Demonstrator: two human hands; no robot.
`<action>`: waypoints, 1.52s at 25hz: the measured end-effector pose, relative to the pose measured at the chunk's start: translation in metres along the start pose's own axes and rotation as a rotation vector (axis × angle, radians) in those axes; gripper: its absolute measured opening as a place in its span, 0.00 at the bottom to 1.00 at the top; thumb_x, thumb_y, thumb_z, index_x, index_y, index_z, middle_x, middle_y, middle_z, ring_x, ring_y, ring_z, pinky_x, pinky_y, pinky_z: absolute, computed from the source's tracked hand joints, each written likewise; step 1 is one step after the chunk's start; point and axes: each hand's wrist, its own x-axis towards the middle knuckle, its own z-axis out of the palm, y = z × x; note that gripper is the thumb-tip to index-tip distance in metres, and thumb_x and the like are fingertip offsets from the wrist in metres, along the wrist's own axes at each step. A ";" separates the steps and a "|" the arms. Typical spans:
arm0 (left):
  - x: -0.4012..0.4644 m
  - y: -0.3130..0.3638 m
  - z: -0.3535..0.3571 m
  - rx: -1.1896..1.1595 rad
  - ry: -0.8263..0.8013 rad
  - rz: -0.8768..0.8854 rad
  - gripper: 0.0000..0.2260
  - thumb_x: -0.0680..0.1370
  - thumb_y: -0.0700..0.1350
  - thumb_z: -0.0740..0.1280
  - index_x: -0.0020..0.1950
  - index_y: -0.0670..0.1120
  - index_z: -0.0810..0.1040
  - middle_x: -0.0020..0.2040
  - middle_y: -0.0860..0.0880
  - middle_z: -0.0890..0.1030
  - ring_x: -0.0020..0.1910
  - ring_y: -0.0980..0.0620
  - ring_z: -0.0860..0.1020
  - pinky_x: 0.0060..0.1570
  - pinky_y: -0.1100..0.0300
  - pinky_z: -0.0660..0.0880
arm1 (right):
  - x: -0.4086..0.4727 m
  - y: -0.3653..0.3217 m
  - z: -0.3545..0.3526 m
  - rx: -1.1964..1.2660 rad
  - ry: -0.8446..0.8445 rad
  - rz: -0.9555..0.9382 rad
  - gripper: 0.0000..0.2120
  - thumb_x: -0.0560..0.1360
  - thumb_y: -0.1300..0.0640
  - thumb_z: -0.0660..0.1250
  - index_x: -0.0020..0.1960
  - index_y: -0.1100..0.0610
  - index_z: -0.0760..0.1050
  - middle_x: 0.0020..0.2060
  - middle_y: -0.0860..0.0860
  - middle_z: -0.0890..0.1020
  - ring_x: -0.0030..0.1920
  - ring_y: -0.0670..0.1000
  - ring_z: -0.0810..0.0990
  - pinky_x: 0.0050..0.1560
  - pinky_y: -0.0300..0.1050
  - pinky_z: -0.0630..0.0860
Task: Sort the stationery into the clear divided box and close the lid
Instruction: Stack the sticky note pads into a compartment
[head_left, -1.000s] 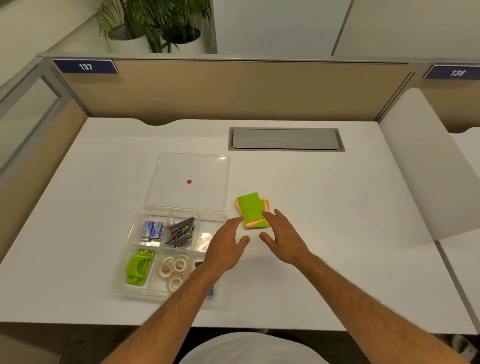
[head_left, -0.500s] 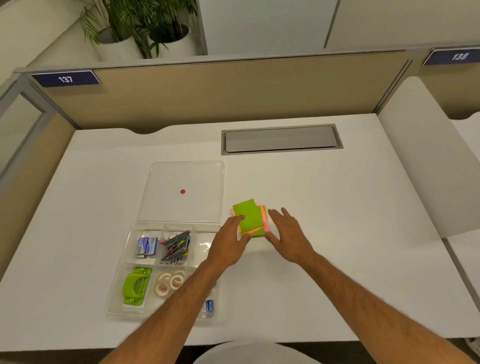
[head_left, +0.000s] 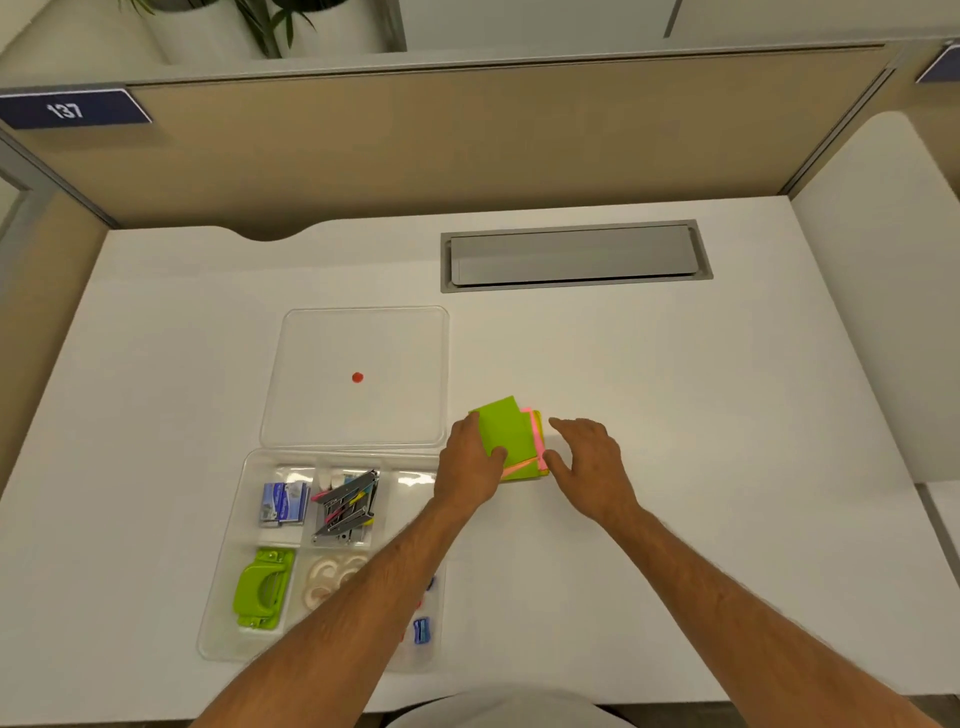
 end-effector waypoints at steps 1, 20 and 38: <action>0.005 0.000 0.003 0.018 -0.009 -0.012 0.28 0.77 0.46 0.69 0.74 0.44 0.63 0.67 0.43 0.72 0.63 0.42 0.74 0.59 0.52 0.71 | 0.004 0.000 0.001 0.033 0.005 0.007 0.22 0.78 0.52 0.66 0.71 0.56 0.70 0.66 0.54 0.77 0.68 0.57 0.69 0.66 0.55 0.68; 0.017 0.002 0.011 0.024 -0.061 -0.095 0.37 0.76 0.40 0.67 0.79 0.44 0.50 0.68 0.41 0.68 0.64 0.39 0.72 0.58 0.48 0.72 | 0.028 -0.019 0.022 0.263 -0.194 0.228 0.26 0.76 0.57 0.68 0.72 0.60 0.67 0.65 0.57 0.74 0.63 0.56 0.74 0.64 0.48 0.70; -0.003 0.005 0.003 -0.114 0.059 -0.082 0.27 0.75 0.37 0.68 0.72 0.44 0.63 0.55 0.43 0.77 0.52 0.43 0.78 0.49 0.49 0.77 | 0.016 -0.037 0.012 0.573 -0.035 0.360 0.20 0.71 0.66 0.68 0.63 0.56 0.76 0.46 0.52 0.82 0.43 0.52 0.80 0.36 0.32 0.73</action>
